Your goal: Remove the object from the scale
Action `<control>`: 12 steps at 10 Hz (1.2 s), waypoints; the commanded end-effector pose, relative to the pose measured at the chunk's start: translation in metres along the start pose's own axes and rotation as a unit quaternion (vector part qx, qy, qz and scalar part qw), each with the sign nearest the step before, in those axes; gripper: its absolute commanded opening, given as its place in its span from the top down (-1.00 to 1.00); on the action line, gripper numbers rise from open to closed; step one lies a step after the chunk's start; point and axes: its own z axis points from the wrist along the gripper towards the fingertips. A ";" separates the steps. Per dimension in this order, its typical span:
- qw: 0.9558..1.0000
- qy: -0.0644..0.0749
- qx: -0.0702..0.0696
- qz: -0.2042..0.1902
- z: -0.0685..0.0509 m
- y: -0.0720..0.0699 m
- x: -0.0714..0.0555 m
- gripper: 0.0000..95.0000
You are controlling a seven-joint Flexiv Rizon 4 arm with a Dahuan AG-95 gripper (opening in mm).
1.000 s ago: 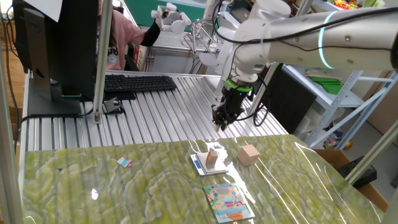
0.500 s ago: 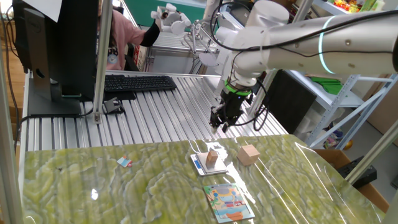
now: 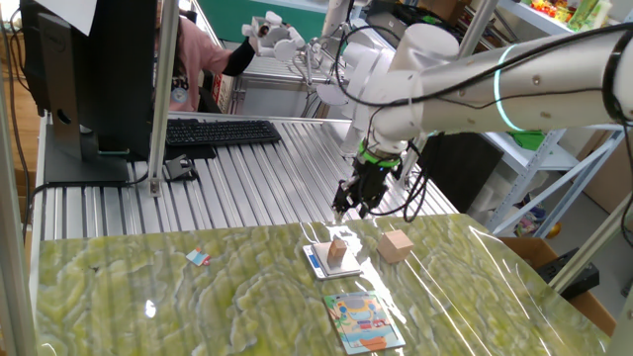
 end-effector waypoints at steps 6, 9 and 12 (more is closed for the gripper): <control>1.000 -0.003 0.027 -0.006 0.027 0.000 -0.005 -0.60; 1.000 -0.004 -0.012 -0.003 0.041 -0.018 0.000 -0.60; 1.000 -0.004 -0.012 -0.008 0.050 -0.025 0.002 -0.60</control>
